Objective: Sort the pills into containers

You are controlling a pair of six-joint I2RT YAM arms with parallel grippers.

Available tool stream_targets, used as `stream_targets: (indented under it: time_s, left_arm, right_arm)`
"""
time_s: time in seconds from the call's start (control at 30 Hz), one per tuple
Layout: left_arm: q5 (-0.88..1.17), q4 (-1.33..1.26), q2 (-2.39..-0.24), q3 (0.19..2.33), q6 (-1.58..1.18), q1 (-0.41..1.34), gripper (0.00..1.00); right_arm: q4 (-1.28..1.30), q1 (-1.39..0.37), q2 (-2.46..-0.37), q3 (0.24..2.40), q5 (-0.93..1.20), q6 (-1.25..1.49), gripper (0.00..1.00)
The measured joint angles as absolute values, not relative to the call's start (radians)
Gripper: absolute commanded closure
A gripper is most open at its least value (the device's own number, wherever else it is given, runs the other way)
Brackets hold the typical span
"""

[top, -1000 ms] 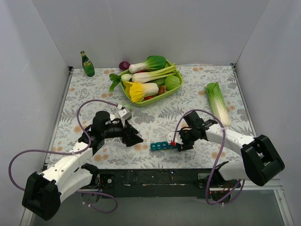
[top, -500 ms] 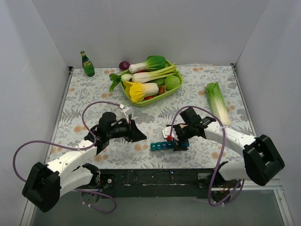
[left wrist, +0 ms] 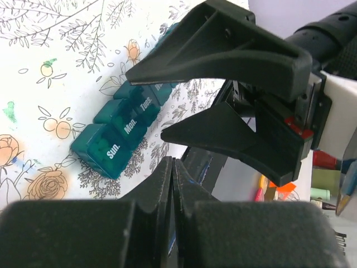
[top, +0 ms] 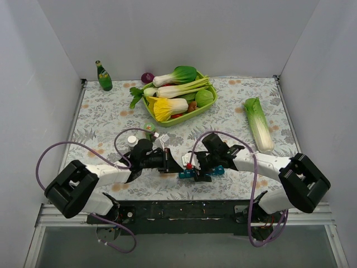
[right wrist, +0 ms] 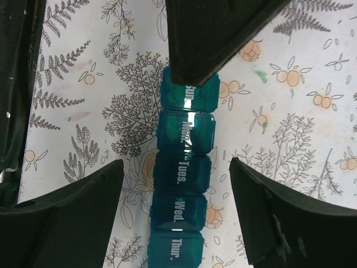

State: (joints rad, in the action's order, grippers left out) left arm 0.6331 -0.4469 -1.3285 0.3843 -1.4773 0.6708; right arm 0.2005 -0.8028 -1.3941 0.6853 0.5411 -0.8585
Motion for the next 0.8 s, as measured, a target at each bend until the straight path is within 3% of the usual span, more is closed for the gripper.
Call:
stream_targets:
  time_s: [0.8]
  left_arm:
    - [0.488, -0.554, -1.579, 0.422, -1.631, 0.781, 1.0]
  right_arm:
    - [0.13, -0.851, -1.398, 0.624, 0.423, -0.819, 0.39]
